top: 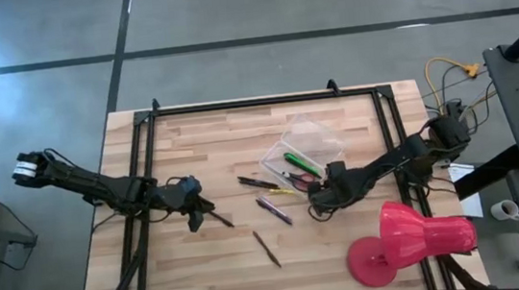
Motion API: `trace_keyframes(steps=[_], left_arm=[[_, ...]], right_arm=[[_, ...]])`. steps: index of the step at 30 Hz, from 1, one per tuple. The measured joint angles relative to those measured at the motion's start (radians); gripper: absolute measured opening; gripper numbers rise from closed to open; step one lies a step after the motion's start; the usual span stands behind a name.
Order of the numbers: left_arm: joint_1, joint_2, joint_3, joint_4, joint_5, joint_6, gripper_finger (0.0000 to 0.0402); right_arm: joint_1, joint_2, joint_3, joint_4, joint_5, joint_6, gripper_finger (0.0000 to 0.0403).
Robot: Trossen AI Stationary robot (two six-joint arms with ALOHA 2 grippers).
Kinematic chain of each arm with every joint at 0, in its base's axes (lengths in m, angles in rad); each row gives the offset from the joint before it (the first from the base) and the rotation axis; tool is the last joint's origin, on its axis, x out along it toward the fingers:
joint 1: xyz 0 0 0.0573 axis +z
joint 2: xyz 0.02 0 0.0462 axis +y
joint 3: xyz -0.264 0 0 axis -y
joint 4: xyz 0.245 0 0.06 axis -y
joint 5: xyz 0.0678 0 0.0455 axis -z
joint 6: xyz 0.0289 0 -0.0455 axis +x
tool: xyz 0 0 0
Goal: Pick & place school supplies into a supply box
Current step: Adjust the transparent supply box
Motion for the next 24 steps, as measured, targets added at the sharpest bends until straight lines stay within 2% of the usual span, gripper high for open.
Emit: trace_keyframes(steps=[3,7,9,13,21,24], left_arm=[[0.000,0.000,0.000,0.000,0.000,0.000,0.0039],[0.000,0.000,0.000,0.000,0.000,0.000,0.0039],[0.000,0.000,0.000,-0.001,0.000,0.000,0.0039],[0.000,0.000,-0.001,-0.001,0.000,-0.022,0.0039],[0.000,0.000,-0.001,0.000,0.000,-0.022,0.0039],[0.000,0.000,-0.001,0.000,0.000,-0.022,0.0039]], right_arm=[[-0.016,0.007,-0.002,0.078,0.004,-0.069,0.0013],[-0.052,0.053,-0.003,0.247,-0.072,-0.228,0.0013],[-0.057,0.084,0.018,0.320,-0.100,-0.258,0.0013],[-0.048,0.110,0.084,0.323,-0.101,-0.327,0.0013],[-0.043,0.133,0.237,0.338,-0.276,-0.636,0.0013],[-0.030,0.149,0.275,0.334,-0.268,-0.698,0.0013]])
